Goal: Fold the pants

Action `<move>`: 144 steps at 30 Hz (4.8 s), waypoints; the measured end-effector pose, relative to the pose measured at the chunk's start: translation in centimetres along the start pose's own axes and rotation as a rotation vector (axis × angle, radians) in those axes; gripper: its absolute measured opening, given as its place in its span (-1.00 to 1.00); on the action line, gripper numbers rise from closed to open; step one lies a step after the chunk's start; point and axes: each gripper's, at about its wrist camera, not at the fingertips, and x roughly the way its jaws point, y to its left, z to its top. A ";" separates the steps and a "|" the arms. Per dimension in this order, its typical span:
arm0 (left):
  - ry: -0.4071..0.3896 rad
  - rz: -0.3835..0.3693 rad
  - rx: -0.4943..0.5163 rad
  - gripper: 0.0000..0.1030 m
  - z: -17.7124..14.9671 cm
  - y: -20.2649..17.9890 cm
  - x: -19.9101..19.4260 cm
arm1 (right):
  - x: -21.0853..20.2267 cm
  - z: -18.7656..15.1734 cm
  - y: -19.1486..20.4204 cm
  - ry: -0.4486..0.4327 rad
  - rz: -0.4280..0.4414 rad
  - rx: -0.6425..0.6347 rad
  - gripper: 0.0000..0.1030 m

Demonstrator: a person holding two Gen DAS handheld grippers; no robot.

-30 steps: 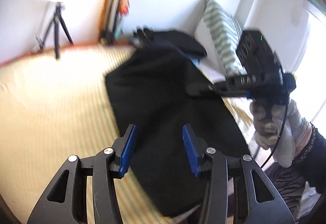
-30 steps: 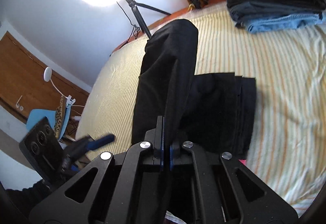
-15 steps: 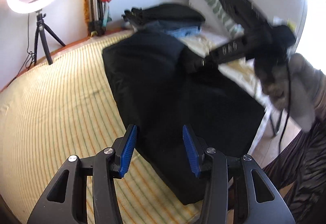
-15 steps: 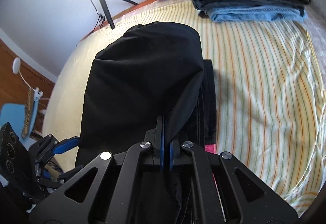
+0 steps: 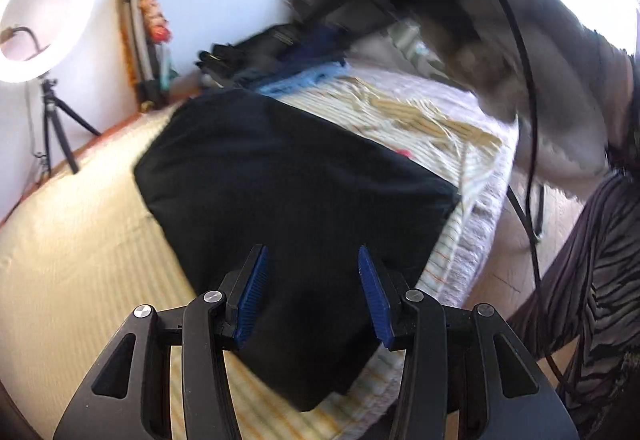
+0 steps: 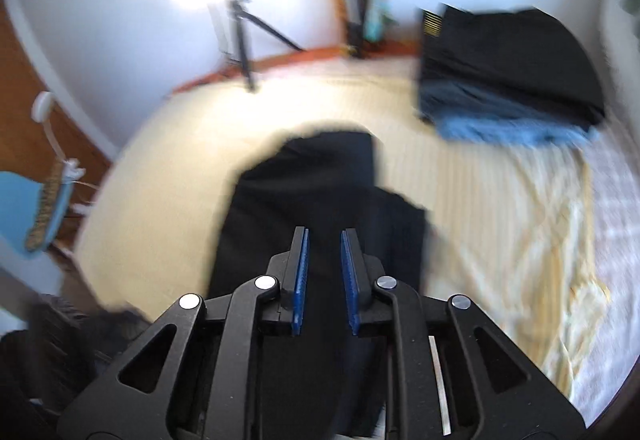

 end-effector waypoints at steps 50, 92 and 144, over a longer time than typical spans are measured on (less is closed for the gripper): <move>0.072 -0.225 -0.730 0.12 -1.6 14.9 0.7 | 3.3 -8.0 -9.9 0.137 0.264 0.396 0.42; 0.089 -0.198 -0.708 -0.39 -0.1 13.7 4.0 | 5.4 -9.3 -5.9 0.141 0.282 0.297 0.28; -0.204 -0.169 -0.371 -0.75 29.3 14.2 11.2 | -6.2 12.3 -13.3 -0.240 -0.146 0.010 -0.59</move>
